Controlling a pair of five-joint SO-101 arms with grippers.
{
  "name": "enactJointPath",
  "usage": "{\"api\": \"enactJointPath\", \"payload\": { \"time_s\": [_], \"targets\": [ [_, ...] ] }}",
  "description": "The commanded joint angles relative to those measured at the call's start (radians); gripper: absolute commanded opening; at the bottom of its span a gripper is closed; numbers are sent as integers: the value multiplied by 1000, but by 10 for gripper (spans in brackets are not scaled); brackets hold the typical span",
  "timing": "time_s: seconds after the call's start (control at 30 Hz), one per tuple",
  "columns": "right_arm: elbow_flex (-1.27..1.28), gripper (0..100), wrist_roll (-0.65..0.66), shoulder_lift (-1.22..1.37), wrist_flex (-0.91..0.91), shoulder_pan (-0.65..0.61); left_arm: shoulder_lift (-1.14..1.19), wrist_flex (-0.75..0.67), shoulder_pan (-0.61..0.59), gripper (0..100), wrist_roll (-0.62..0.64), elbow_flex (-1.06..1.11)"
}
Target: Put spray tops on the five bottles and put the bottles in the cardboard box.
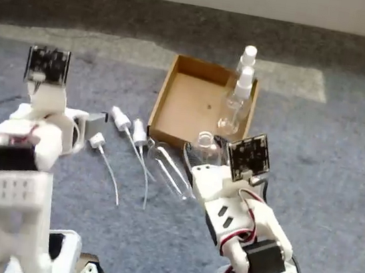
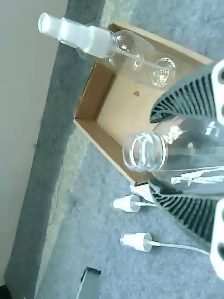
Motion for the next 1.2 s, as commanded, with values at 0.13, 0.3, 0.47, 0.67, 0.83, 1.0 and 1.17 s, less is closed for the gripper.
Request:
{"api": "enactJointPath", "payload": {
  "time_s": [0.13,0.3,0.47,0.67,0.83,1.0,1.17],
  "targets": [
    [120,4,15,-150,5,-102,510,-2,-76,293,127,-259],
    [136,4,15,-180,5,-102,727,-2,-70,293,224,-371],
    [150,4,15,-180,47,-101,857,-5,-42,292,272,-426],
    [147,4,17,-180,88,-102,941,-11,-28,292,293,-429],
    [147,4,17,-180,90,-102,990,-49,-28,291,292,-429],
    [148,4,17,-180,90,-102,1032,-66,-27,288,290,-432],
    [150,4,17,-180,90,-102,1040,-66,-2,210,288,-427]
  ]
}}
